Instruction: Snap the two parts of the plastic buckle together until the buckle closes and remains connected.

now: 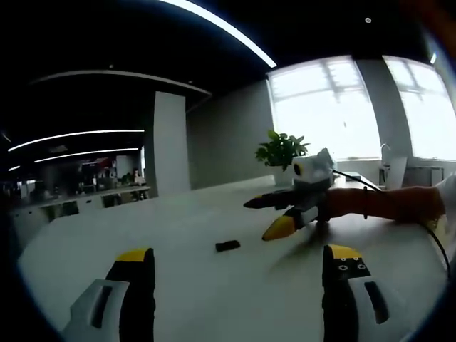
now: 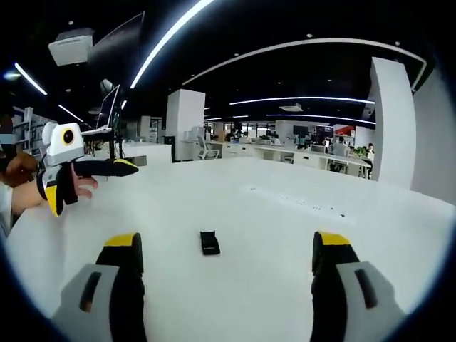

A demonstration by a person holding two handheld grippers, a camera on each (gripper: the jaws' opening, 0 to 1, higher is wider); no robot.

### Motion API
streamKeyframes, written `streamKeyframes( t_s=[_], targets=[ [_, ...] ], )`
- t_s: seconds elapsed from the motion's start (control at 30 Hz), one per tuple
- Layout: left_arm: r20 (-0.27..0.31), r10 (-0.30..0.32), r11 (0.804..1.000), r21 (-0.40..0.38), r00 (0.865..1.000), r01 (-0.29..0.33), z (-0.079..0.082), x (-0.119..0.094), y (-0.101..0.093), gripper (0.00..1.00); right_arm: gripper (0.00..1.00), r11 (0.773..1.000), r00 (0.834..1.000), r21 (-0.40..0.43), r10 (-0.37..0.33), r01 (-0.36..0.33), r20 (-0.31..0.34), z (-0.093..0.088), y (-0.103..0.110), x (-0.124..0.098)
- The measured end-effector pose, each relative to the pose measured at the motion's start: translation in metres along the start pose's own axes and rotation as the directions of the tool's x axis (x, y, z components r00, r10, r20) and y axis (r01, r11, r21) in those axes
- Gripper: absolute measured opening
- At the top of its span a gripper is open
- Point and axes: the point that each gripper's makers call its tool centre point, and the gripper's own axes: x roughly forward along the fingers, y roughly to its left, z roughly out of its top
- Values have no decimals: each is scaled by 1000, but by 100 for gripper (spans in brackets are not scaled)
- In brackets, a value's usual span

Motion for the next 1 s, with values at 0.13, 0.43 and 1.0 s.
streamKeyframes(
  t_s=[0.13,0.43,1.0],
  targets=[
    [-3,9,1000,-1,1000,-9,-1,-1,3,99,99,1000,1000,-1,9,-9,14,5,2,-1],
    [5,43,999,-8,999,-43,0,-2,10,99,99,999,1000,-47,10,-9,10,3,13,-16],
    [12,126,992,14,992,-126,0,-7,23,99,99,998,1000,-56,-24,23,-11,-6,13,-33]
  ],
)
